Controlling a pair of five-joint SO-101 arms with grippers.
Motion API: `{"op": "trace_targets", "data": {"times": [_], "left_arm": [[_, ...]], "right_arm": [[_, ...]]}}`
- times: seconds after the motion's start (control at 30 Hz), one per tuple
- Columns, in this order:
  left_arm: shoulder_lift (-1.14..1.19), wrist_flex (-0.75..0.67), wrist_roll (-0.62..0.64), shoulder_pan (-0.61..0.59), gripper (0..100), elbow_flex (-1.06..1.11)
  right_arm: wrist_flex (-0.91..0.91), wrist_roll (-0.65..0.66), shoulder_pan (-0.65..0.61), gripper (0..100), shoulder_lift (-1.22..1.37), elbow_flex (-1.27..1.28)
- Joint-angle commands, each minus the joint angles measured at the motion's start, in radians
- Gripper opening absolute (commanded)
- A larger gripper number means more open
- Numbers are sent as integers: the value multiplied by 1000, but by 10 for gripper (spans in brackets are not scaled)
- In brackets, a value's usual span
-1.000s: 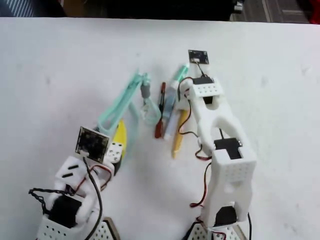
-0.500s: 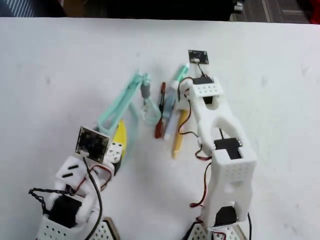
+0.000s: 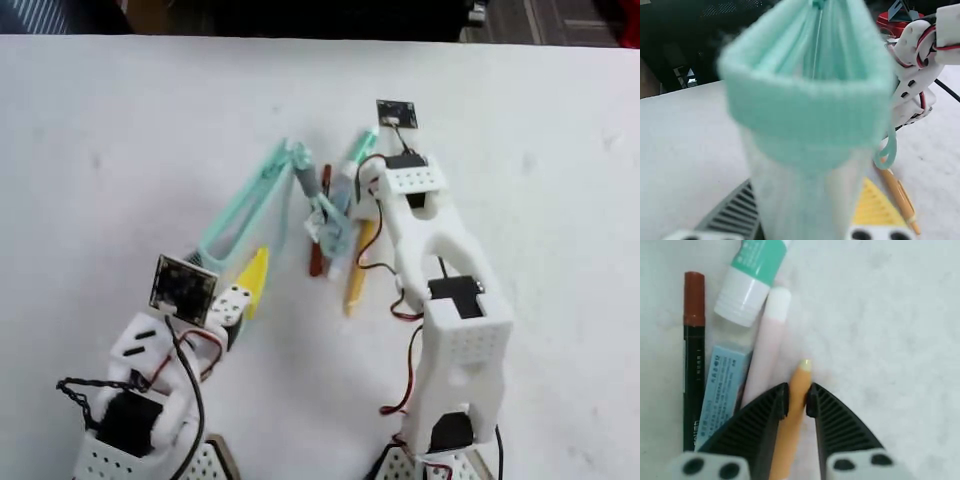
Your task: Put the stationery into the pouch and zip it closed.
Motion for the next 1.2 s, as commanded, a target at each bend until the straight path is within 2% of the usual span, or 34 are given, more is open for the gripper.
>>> {"op": "trace_targets", "data": {"times": [0.0, 0.4, 0.53, 0.8, 0.93, 1.17], "left_arm": [[-2, 2, -6, -5, 169, -5], [-2, 37, -5, -5, 170, -26], [-2, 35, -5, -5, 170, -26], [-2, 35, -5, -5, 170, -25], [-2, 35, -5, -5, 170, -25], [-2, 35, -5, -5, 170, -21]], "right_arm": [[13, 0, -13, 16, -10, -6], [8, 2, -10, 16, -19, -11], [70, 2, 13, 16, -71, -54], [285, 2, 108, 16, -325, -216], [361, 2, 116, 16, -473, -296], [383, 2, 117, 16, -794, -493]]}}
